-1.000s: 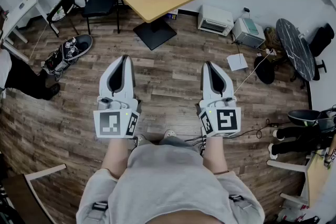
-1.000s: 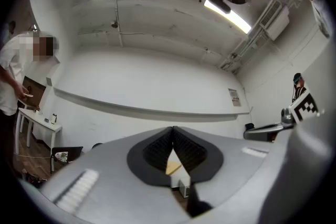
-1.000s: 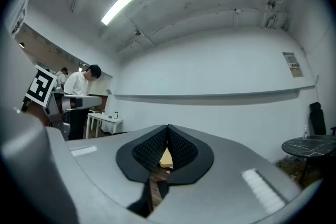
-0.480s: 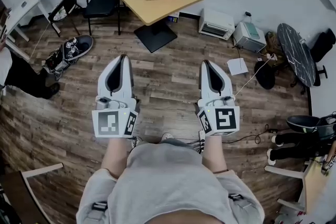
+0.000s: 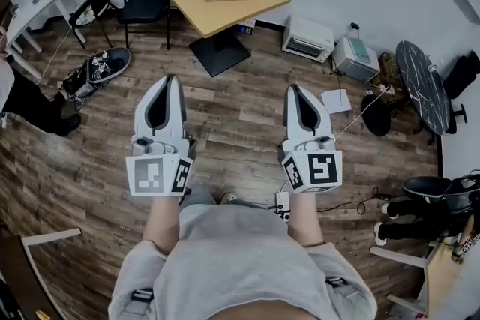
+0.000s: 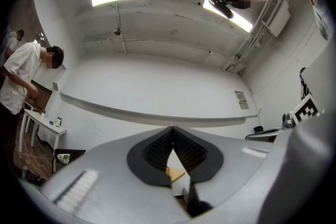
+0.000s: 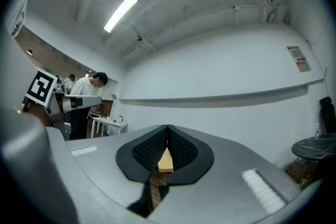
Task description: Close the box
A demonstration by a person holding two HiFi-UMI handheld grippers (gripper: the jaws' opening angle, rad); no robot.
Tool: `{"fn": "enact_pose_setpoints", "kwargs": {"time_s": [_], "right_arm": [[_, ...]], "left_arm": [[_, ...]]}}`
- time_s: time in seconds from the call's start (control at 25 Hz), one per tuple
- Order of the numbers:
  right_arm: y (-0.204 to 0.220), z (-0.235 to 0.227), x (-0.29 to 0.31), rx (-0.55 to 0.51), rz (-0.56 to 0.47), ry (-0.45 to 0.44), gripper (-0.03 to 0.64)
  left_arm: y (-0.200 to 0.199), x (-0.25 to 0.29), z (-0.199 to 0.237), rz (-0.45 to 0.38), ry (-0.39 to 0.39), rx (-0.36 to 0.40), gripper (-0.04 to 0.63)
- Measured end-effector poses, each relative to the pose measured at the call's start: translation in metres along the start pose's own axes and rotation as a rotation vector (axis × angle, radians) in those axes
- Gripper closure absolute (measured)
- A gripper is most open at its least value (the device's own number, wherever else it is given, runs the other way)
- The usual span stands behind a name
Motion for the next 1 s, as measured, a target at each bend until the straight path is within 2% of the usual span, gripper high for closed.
{"fn": "enact_pose_setpoints", "kwargs": {"time_s": [0.16, 0.44, 1.0], "right_arm": [[0.004, -0.008, 0.003, 0.014, -0.008, -0.004, 0.612], [0.019, -0.017, 0.027, 0.006, -0.004, -0.001, 0.612], [0.056, -0.035, 0.168, -0.029, -0.031, 0.020, 0.612]], "left_arm": [[0.004, 0.003, 0.001, 0.011, -0.029, 0.010, 0.537], [0.021, 0.026, 0.007, -0.006, -0.011, 0.019, 0.537], [0.083, 0.141, 0.088, -0.021, -0.003, -0.012, 0.537]]}}
Point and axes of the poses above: the fingertips, and each gripper's own axes: x forward along the fingers, z to its left, y out of its underside, the point moved 7 cm from there along -x, backward along the fingers, and after that the axes turned 13 degrees about -z, right-handed, at the moved point
